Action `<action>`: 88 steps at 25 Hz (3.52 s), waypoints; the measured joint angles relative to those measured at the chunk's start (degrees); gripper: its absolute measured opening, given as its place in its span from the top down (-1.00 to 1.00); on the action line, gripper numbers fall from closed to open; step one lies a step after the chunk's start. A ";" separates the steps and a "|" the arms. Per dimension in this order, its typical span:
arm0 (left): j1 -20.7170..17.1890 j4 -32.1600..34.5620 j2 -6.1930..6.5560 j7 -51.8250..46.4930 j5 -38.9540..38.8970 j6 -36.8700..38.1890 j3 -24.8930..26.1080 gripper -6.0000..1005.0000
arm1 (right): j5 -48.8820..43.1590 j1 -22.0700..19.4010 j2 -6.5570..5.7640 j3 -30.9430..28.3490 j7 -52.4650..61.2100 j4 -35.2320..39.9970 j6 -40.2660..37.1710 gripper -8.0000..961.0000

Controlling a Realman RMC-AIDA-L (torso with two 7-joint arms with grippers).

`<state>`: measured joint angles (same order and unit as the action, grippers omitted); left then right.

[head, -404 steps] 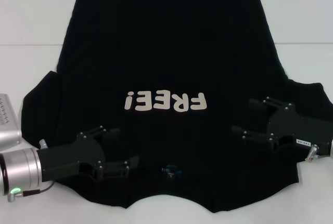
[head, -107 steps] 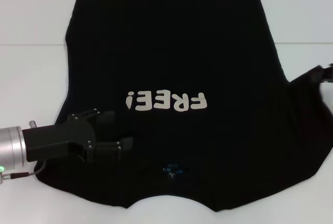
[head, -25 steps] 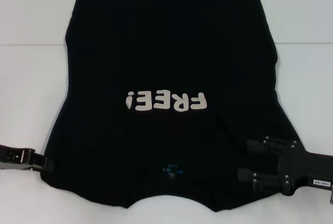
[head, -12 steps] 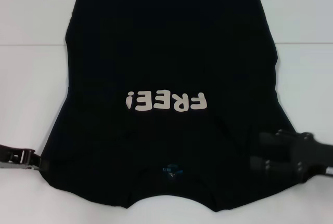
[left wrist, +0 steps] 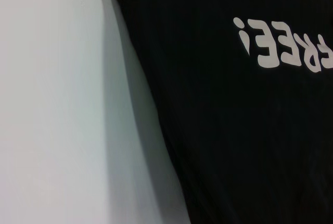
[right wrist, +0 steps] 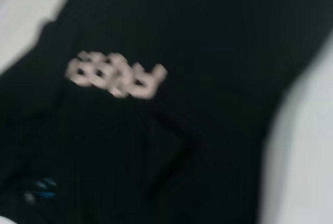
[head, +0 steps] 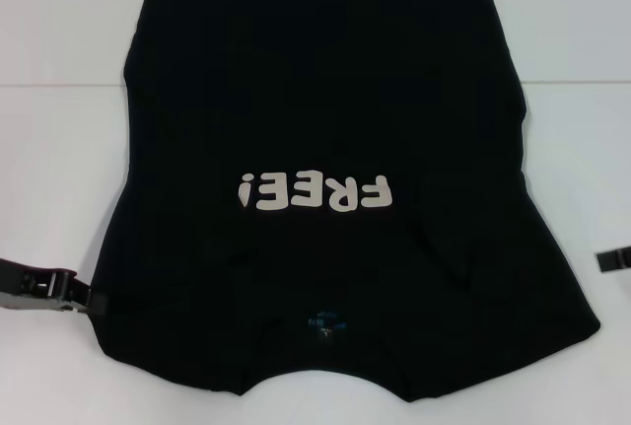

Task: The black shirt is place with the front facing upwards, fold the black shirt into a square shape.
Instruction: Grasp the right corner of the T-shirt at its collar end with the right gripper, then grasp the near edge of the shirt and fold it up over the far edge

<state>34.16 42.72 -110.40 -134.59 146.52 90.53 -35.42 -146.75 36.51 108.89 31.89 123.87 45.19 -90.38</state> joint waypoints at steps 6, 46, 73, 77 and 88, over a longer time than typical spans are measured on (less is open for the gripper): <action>-0.04 -0.01 0.02 0.13 -0.01 -0.03 0.00 0.91 | -6.86 1.69 0.02 0.00 9.16 1.09 -3.02 -0.62; 0.57 -0.09 -0.07 0.12 -0.01 -0.72 0.00 0.84 | -7.18 4.64 2.22 4.96 8.65 -9.46 4.56 -0.50; 1.44 -0.67 -0.06 0.39 -0.11 -0.63 0.07 0.79 | -5.31 7.70 3.17 6.52 8.26 -11.00 3.41 0.05; 1.79 -1.24 0.14 0.43 -0.30 -0.43 0.09 0.78 | -5.30 7.71 3.08 6.52 8.28 -10.67 3.12 0.46; 4.25 -10.04 6.25 6.75 0.58 13.54 -0.62 0.76 | -6.37 6.67 0.24 11.16 3.32 -8.19 -11.01 0.82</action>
<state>38.41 32.69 -104.15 -127.85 147.09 104.07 -36.03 -153.12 43.18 109.13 43.05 127.18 37.00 -101.39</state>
